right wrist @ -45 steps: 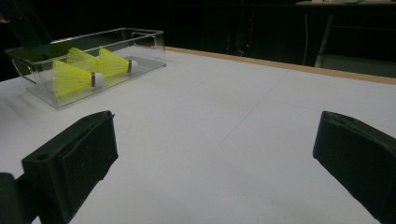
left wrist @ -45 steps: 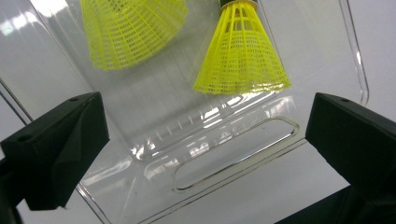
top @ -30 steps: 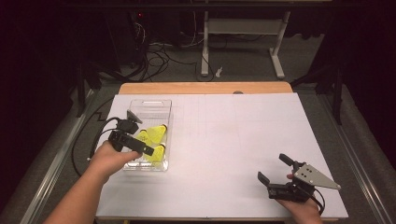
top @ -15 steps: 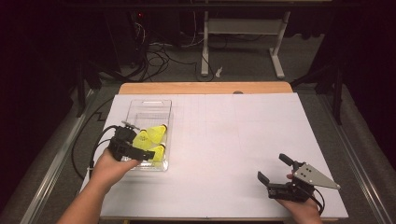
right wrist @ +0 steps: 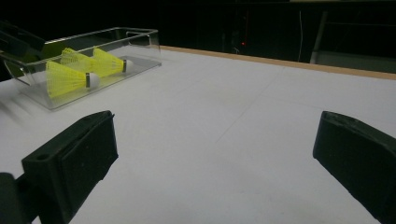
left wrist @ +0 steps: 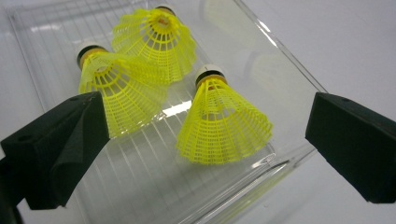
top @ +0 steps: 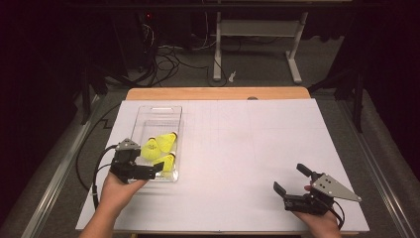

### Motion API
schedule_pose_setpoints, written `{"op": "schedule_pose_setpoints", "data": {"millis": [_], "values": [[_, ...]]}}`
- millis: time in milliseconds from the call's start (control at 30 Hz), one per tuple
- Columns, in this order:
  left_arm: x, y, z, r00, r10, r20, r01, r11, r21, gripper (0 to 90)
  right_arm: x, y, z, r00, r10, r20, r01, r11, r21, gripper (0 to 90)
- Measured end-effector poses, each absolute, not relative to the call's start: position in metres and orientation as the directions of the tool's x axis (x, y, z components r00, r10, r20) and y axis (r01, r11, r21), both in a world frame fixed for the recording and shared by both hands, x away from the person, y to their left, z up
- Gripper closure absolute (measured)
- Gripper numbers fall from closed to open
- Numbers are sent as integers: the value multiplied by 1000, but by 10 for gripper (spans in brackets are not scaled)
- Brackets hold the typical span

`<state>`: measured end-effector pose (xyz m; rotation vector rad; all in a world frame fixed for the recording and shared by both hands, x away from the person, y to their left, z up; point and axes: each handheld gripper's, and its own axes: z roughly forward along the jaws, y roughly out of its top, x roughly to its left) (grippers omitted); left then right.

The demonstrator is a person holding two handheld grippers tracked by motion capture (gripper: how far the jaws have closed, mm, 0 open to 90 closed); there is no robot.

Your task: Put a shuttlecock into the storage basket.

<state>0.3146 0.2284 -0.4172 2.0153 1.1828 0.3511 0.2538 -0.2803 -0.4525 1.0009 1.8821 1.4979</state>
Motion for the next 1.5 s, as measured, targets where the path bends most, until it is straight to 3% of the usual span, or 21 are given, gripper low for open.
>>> {"op": "schedule_pose_setpoints", "data": {"millis": [400,667,1000,1167,1500], "values": [[294,239,-423,564,815,-129,475,-193,859,8,256,-284,-455,-556,831,41,229,106,968,4],[278,246,-432,598,791,-129,419,-171,892,6,256,-287,-455,-533,845,37,229,103,968,4],[251,244,-438,658,741,-138,391,-178,903,4,256,-286,-455,-530,848,30,222,104,969,4],[252,247,-438,658,735,-163,372,-129,919,3,255,-286,-454,-532,846,30,217,102,971,4],[254,244,-440,658,739,-144,384,-165,909,4,255,-285,-454,-539,842,27,208,101,973,4]]}}
